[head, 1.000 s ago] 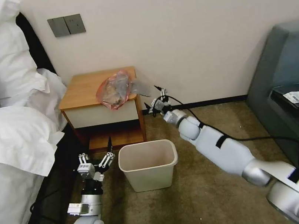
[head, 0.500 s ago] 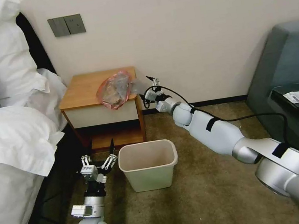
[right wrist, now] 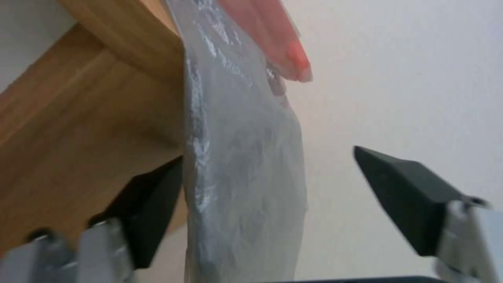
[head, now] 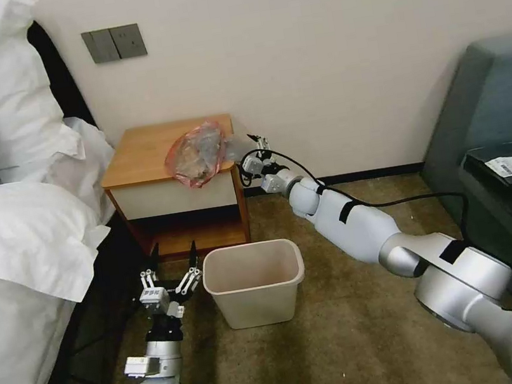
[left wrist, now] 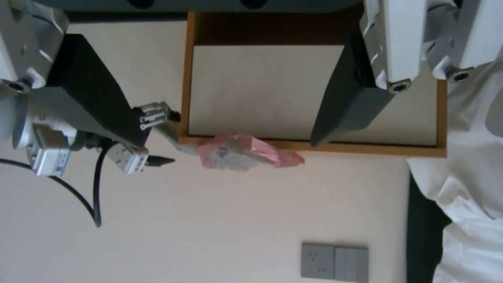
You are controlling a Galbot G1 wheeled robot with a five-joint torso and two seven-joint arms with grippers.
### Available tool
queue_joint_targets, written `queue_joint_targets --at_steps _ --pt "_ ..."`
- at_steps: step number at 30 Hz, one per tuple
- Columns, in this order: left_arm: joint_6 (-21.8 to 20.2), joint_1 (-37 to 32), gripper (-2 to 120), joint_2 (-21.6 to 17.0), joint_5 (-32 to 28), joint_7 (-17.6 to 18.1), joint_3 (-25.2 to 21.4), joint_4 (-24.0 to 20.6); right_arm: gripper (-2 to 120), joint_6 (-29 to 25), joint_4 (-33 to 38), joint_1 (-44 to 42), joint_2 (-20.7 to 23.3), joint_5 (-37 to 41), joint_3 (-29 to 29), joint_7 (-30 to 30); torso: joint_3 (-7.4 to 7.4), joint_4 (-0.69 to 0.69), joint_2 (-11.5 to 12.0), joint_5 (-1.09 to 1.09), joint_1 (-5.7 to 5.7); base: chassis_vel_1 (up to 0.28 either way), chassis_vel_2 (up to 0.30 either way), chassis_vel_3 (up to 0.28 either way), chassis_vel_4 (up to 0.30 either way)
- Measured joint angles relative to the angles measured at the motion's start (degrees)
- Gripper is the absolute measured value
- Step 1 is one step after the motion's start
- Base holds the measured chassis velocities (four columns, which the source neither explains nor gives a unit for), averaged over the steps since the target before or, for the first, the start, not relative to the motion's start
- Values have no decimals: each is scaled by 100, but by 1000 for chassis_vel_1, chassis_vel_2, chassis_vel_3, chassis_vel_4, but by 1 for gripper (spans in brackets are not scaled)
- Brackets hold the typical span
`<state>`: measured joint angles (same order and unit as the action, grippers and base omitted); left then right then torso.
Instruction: Pick up the garbage bag from the table and place it over the trash can.
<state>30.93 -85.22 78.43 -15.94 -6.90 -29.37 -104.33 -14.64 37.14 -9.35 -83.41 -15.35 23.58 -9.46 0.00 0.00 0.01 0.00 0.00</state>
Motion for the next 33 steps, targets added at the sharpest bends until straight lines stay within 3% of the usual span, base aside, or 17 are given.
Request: queue_joint_targets --at_steps 22,33 --pt "4 34 82 93 134 26 50 30 0 -32 -26 0 -10 -9 -75 -42 0 0 0 0 0 0 0 0 0" --pt "1 37 82 91 155 32 48 46 0 -39 109 -82 -22 -15 -207 -139 0 0 0 0 0 0 0 0 0"
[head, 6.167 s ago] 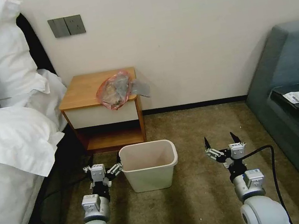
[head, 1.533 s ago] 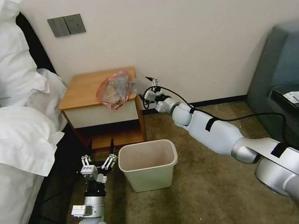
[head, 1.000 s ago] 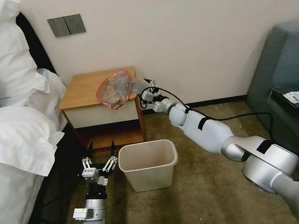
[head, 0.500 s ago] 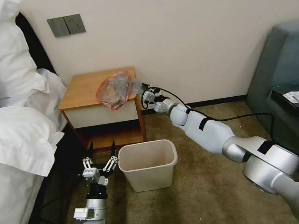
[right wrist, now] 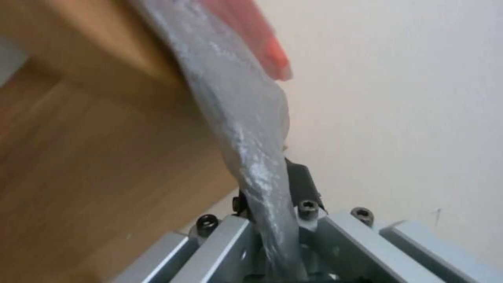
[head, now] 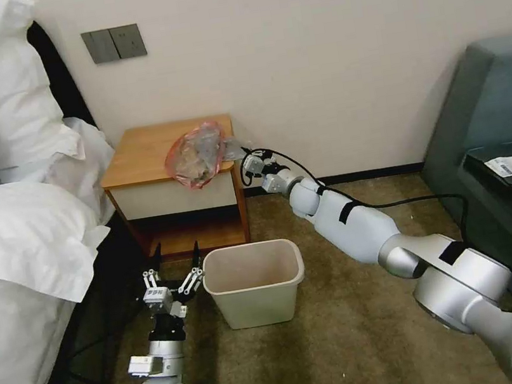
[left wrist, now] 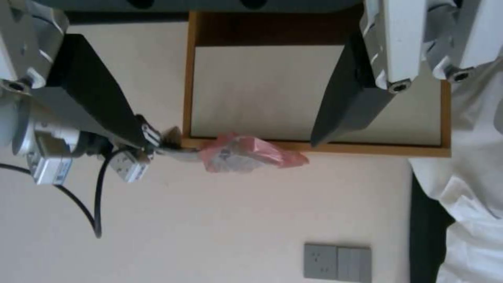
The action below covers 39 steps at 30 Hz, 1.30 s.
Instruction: Pick up the garbage bag from the table and place it over the trash can.
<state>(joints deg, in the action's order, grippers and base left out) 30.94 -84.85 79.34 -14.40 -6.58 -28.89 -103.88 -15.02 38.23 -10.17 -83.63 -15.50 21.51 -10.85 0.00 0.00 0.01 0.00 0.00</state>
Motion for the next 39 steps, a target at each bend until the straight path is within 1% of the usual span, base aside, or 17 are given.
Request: queue_joint_targets --at_steps 5,6,9,10,14,15,17,18,19,23,24,26,30,33,34,37,39 --pt "2 0 82 60 36 0 19 67 0 87 432 -151 159 28 -65 -65 0 -1 0 0 0 0 0 0 0" --pt "2 0 82 60 36 0 19 67 0 87 432 -151 159 28 -65 -65 0 -1 0 0 0 0 0 0 0" --pt "13 2 82 58 37 -1 19 125 0 133 929 -358 376 90 -99 -103 0 -1 0 0 0 0 0 0 0" --pt "13 2 82 58 37 -1 19 125 0 133 929 -358 376 90 -99 -103 0 -1 0 0 0 0 0 0 0" --pt "15 70 82 103 37 -1 32 236 0 167 1474 -590 605 116 -25 -111 0 -1 0 0 0 0 0 0 0" --pt "15 70 82 103 37 -1 32 236 0 167 1474 -590 605 116 -25 -111 0 -1 0 0 0 0 0 0 0" --pt "20 85 82 144 49 -1 46 313 0 229 1908 -777 751 173 131 -121 0 -1 0 -1 0 0 0 0 0" --pt "47 98 82 167 59 -4 55 410 0 275 2298 -931 861 256 273 -57 0 0 0 -1 0 0 0 0 0" --pt "47 98 82 167 59 -4 55 410 0 275 2298 -931 861 256 273 -57 0 0 0 -1 0 0 0 0 0" --pt "96 119 82 127 48 -5 43 552 0 319 2926 -1120 1093 495 525 172 0 1 0 0 0 0 0 0 0" --pt "96 119 82 127 48 -5 43 552 0 319 2926 -1120 1093 495 525 172 0 1 0 0 0 0 0 0 0" --pt "103 132 82 65 -10 -3 3 569 0 376 3217 -1243 1249 570 593 274 0 0 0 0 0 0 0 0 0" --pt "104 145 82 5 -89 8 -48 569 0 403 3419 -1407 1390 616 591 317 -1 0 0 0 0 0 0 0 0" --pt "105 144 82 -41 -125 21 -78 572 0 525 3835 -1795 1658 658 612 374 -1 0 0 -1 0 0 0 0 0" --pt "105 144 82 -41 -125 21 -78 572 0 525 3835 -1795 1658 658 612 374 -1 0 0 -1 0 0 0 0 0" --pt "106 142 82 -35 -126 24 -71 570 0 617 4187 -2146 1867 654 677 398 -1 -1 0 -1 0 0 0 0 0" --pt "105 148 82 -29 -123 24 -60 568 0 643 4292 -2251 1929 645 677 408 0 0 0 0 0 0 0 0 0"
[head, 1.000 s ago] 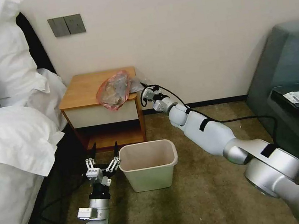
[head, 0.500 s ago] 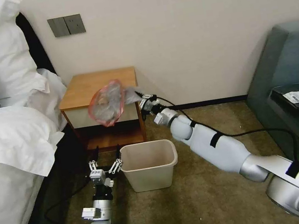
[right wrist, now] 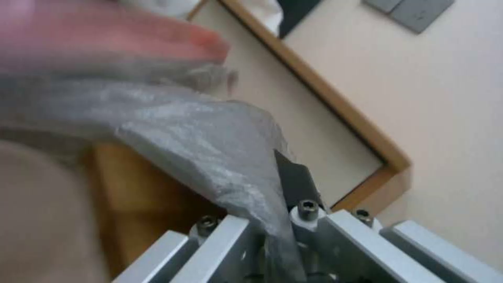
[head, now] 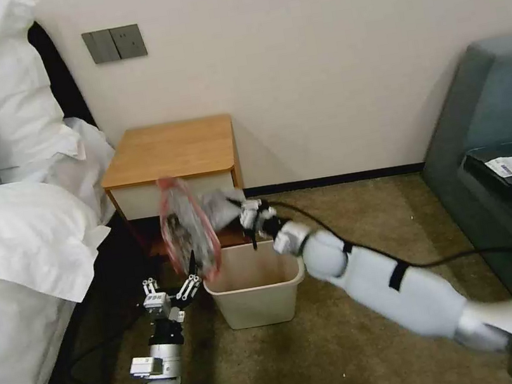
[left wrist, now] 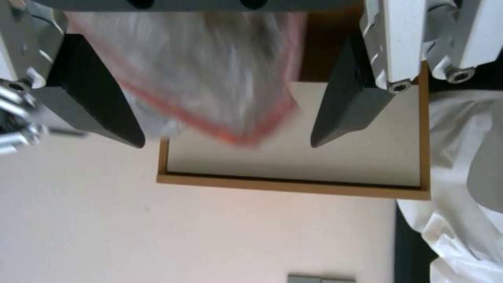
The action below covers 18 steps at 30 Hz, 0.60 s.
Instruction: Pick up the garbage bag from the table and place it over the trash can.
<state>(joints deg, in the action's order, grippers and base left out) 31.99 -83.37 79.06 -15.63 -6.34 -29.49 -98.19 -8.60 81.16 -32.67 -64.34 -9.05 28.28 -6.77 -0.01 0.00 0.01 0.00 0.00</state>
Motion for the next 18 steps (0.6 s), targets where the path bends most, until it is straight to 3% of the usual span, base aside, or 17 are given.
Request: queue_joint_targets --at_steps 18 --pt "-17 62 82 25 47 2 82 7 0 303 766 -852 781 -145 -407 495 0 0 0 0 0 0 0 0 0"
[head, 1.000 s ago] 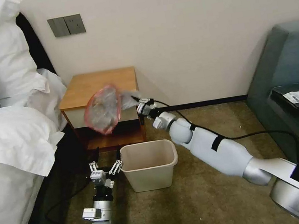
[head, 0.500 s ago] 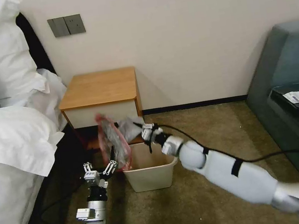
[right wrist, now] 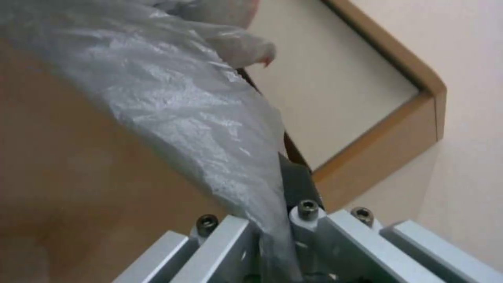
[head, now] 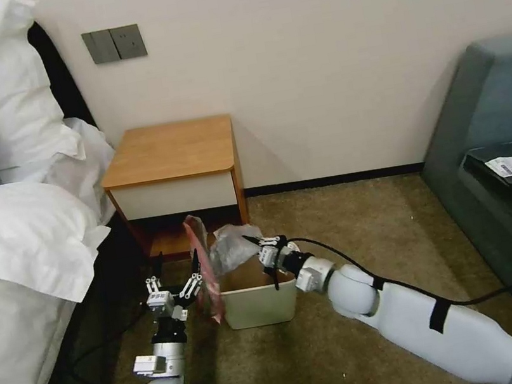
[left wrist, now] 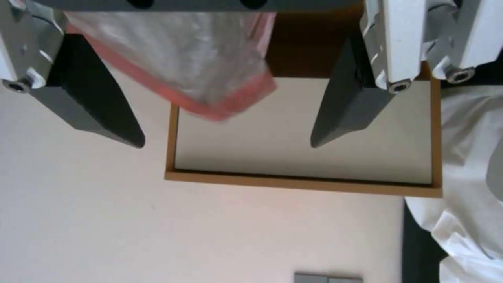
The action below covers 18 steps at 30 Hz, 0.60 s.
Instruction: Pick up the garbage bag from the table and place it over the trash can.
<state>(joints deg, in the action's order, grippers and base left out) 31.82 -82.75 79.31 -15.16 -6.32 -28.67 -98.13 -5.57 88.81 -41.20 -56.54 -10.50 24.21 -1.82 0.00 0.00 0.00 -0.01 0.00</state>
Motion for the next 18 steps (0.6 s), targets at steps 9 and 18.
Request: queue_joint_targets --at_steps 9,18 --pt "-5 36 82 -4 26 0 18 32 0 393 226 -254 257 376 -93 76 0 0 0 1 0 0 0 0 0" --pt "-6 31 82 -1 49 1 30 34 0 785 349 -371 172 873 53 -155 0 0 0 1 0 0 0 0 0"
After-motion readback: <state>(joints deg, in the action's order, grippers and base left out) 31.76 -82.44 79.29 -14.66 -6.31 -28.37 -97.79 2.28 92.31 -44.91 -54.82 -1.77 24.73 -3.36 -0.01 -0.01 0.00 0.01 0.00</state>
